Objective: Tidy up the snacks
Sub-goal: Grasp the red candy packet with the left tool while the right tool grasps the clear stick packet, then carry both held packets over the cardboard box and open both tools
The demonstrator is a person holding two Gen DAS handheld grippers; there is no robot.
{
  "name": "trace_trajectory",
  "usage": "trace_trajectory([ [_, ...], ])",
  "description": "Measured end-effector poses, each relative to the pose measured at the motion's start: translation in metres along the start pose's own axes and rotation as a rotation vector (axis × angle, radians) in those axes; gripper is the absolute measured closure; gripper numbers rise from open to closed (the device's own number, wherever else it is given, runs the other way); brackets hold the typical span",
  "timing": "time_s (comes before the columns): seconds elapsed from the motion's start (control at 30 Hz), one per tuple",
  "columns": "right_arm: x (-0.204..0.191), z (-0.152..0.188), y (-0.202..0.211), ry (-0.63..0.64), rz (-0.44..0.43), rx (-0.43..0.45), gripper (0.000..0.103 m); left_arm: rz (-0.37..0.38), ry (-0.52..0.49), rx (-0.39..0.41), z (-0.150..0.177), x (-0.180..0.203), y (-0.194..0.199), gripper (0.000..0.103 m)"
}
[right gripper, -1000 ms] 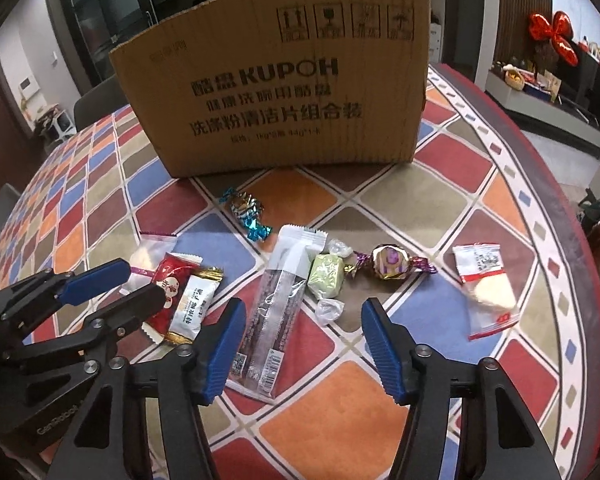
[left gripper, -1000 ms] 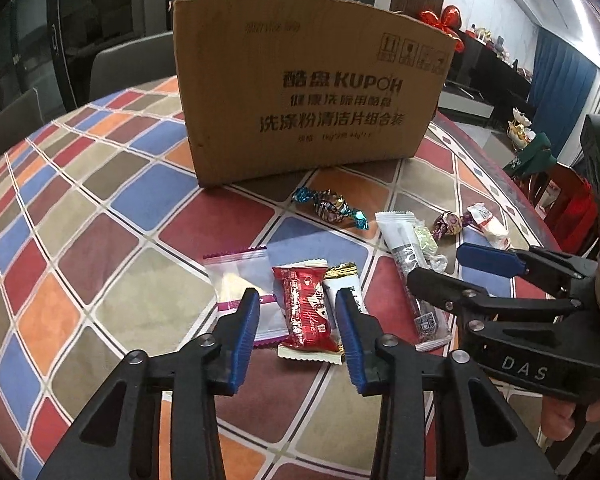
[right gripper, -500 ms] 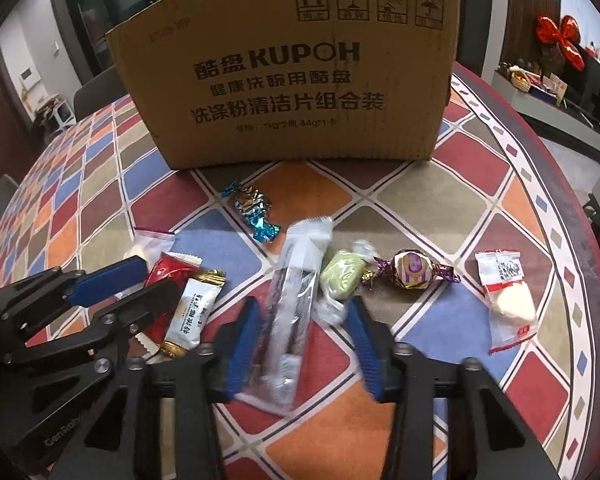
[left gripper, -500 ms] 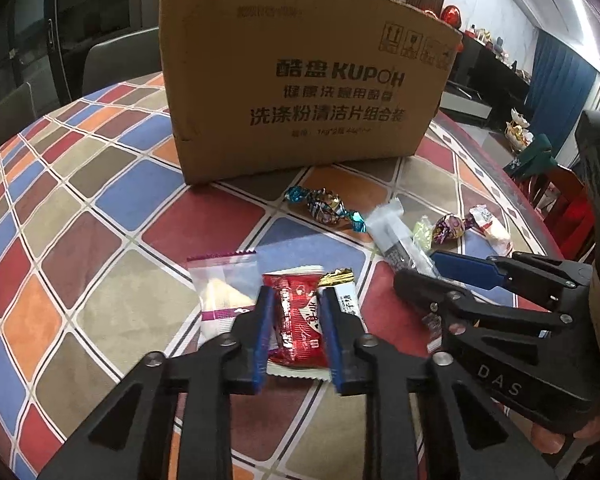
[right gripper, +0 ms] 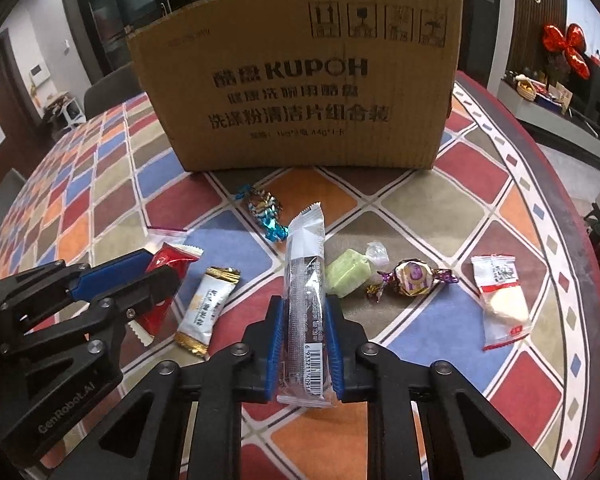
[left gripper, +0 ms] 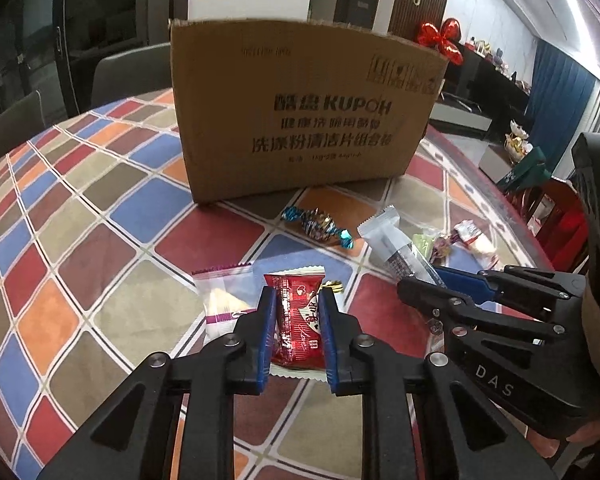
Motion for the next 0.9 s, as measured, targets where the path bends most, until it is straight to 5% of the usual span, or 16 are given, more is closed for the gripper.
trace_trajectory([
  [0.57,0.0,-0.045,0.09,0.019,-0.034,0.225,0.082,-0.031,-0.071,0.253,-0.068,0.02,0.093,0.081],
  [0.9,-0.003,-0.096,0.127,0.064,-0.039,0.341,0.082,-0.036,-0.101,0.327,-0.119,0.02,0.113,0.081],
])
Point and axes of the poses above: each gripper's, at about its wrist camera, not at the fingertips, and y roughly against the way its jaws point, x to its right, z to its underside, the point moved 6 cm from there along -y, roughly the way its jaws point, and after that the axes turned 1 degree about y, right-handed, at the moved point
